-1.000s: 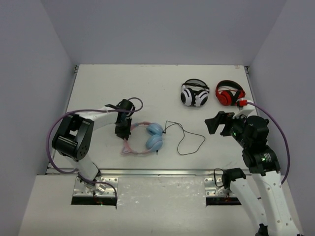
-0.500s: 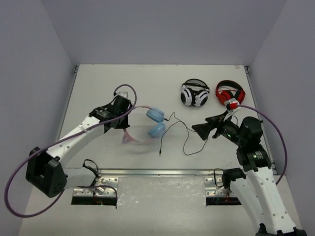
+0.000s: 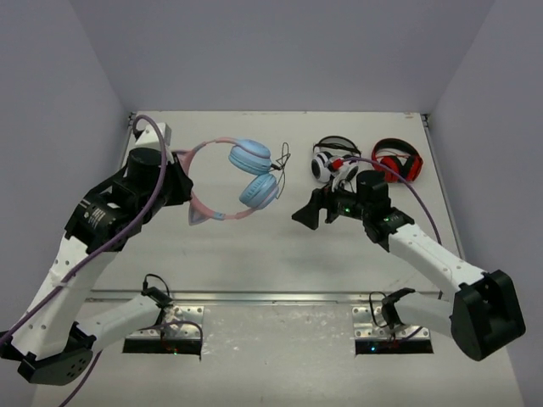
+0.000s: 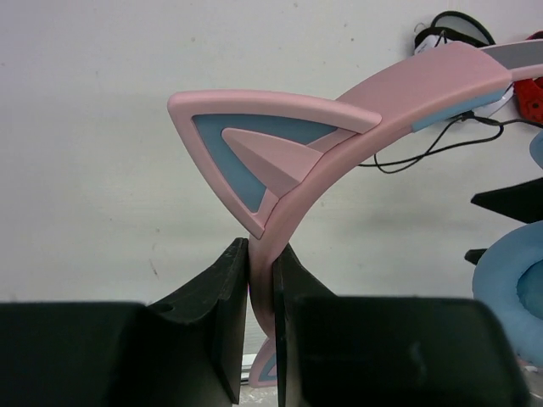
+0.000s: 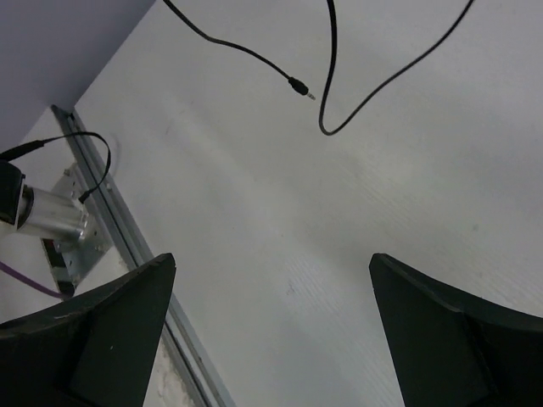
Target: Wrap the headphones
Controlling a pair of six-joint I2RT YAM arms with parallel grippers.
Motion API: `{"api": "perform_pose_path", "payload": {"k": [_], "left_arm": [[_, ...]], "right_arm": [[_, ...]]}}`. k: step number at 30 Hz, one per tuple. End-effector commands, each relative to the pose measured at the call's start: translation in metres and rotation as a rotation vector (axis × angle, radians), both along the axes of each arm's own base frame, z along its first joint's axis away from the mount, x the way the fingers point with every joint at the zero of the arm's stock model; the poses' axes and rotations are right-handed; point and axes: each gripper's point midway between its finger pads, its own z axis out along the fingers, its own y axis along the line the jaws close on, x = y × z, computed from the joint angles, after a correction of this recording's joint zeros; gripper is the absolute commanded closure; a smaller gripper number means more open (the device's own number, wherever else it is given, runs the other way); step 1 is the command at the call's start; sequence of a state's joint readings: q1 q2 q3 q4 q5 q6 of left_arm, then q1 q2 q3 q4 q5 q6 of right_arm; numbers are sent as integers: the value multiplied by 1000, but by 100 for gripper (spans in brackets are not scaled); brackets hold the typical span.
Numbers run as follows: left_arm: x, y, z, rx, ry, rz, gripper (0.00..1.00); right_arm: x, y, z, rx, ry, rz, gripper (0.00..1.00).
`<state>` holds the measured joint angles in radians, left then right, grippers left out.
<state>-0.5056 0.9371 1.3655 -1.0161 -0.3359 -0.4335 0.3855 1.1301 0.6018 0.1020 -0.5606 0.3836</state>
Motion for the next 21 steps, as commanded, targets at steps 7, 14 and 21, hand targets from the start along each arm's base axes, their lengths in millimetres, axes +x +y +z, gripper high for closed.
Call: {"api": "perform_pose_path", "payload": {"k": [7,14,21], "left_arm": [[-10,-22,52,-119,-121,-130,100],[-17,-35,51,-177,-113,-193,100],[-22,-26,78,-220,-197,-155,100]], "right_arm": [[18,37,129,283,-428,-69,9],[37,53,160,211,-512,-91,21],[43,53,129,127,-474,-85,90]]}}
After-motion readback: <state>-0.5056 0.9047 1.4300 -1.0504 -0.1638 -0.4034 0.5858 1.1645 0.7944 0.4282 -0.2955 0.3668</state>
